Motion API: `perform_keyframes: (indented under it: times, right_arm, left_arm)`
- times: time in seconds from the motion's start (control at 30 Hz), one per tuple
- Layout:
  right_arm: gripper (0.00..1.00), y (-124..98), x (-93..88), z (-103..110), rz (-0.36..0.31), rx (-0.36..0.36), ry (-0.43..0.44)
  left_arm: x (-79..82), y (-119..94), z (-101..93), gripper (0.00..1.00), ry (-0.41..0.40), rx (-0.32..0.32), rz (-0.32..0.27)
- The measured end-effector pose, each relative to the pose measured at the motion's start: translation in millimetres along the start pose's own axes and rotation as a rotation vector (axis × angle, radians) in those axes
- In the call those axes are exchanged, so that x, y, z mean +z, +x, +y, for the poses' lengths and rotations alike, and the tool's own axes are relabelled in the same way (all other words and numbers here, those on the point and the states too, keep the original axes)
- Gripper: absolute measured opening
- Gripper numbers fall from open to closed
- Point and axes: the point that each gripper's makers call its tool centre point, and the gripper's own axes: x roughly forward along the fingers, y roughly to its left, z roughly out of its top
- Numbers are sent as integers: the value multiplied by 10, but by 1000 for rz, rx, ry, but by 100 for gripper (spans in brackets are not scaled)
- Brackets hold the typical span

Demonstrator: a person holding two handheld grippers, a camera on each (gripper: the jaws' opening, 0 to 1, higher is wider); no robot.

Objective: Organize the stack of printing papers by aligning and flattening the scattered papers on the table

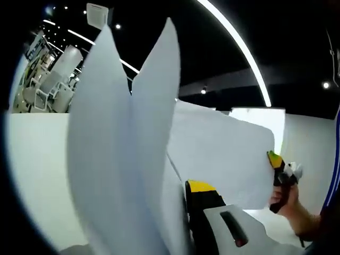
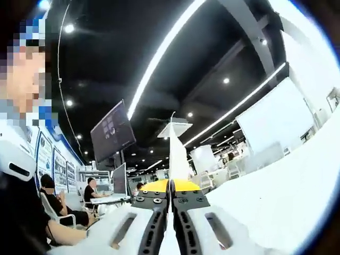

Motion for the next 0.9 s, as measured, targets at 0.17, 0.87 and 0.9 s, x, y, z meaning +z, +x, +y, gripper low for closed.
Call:
perform_keyframes:
  times: [0.17,0.87,0.9]
  right_arm:
    - [0,-35,-67,-75,3,-8,33]
    - [0,-58,-306,-196,42,-61,122]
    - [0,-57,-313,-195,43,-61,122]
  left_arm:
    - [1,2,4,9,1,2,0]
    - [-4,13,8,10,1,0,6]
    - [-4,13,5,10,0,-1,6]
